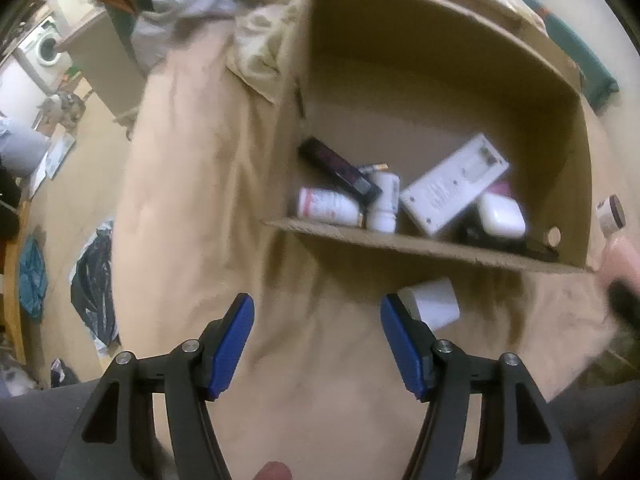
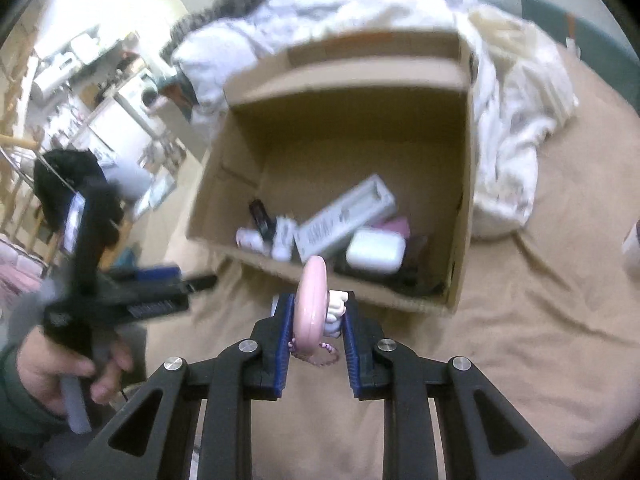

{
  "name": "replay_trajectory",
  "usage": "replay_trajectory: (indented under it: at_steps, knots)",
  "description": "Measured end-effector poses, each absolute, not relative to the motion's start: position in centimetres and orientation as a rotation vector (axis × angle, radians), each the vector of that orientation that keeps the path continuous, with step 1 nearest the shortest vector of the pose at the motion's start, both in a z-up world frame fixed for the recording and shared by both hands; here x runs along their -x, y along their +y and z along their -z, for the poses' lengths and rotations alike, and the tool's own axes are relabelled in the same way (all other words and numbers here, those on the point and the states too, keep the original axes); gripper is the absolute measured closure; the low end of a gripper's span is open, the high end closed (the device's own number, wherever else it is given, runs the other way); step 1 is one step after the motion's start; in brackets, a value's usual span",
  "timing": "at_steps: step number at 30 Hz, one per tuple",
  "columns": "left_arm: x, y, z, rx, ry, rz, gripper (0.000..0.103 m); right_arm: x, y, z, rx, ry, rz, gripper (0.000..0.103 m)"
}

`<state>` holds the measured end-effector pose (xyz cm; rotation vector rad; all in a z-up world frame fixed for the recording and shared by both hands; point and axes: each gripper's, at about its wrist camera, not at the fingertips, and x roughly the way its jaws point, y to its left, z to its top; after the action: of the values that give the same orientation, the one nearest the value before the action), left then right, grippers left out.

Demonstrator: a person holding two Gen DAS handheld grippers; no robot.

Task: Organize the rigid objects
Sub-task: 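Grasp the pink round item with the right gripper while the left grasps the white plug, then lower the white plug and pink item into the box and open both grippers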

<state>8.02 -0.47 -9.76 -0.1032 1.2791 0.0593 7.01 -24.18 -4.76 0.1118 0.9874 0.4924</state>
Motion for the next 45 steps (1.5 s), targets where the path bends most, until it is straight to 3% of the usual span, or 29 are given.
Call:
replay_trajectory:
  at_steps: [2,6,22,24,26,29,45]
  knots:
    - [-8.2,-1.1,10.0,0.101,1.291,-0.051,0.02,-7.4,-24.9,4.4,-0.148,0.97,-0.48,0.078]
    - [-8.8,-3.0,10.2,0.107,1.301,-0.02,0.005,-7.9,-26.1,3.5,-0.204,0.942,-0.458,0.078]
    - [-11.7,-10.0,17.6,0.121,1.452,-0.09,0.004,-9.3,-28.1,2.3,-0.267,0.911,-0.436,0.078]
    - [-11.6,-10.2,18.1,0.118,1.451,-0.109,0.007,-9.4,-28.1,2.4,-0.269,0.914,-0.432,0.078]
    - [-11.3,-10.4,18.5,0.107,1.459,-0.119,0.028,-9.3,-28.0,2.5,-0.263,0.918,-0.433,0.078]
    - [-11.0,-10.5,18.7,0.094,1.454,-0.085,0.045,-9.3,-27.9,2.6,-0.254,0.922,-0.435,0.078]
    - [-8.3,-6.6,13.4,-0.018,1.372,-0.041,0.045,-9.0,-27.1,3.3,-0.204,0.949,-0.41,0.078]
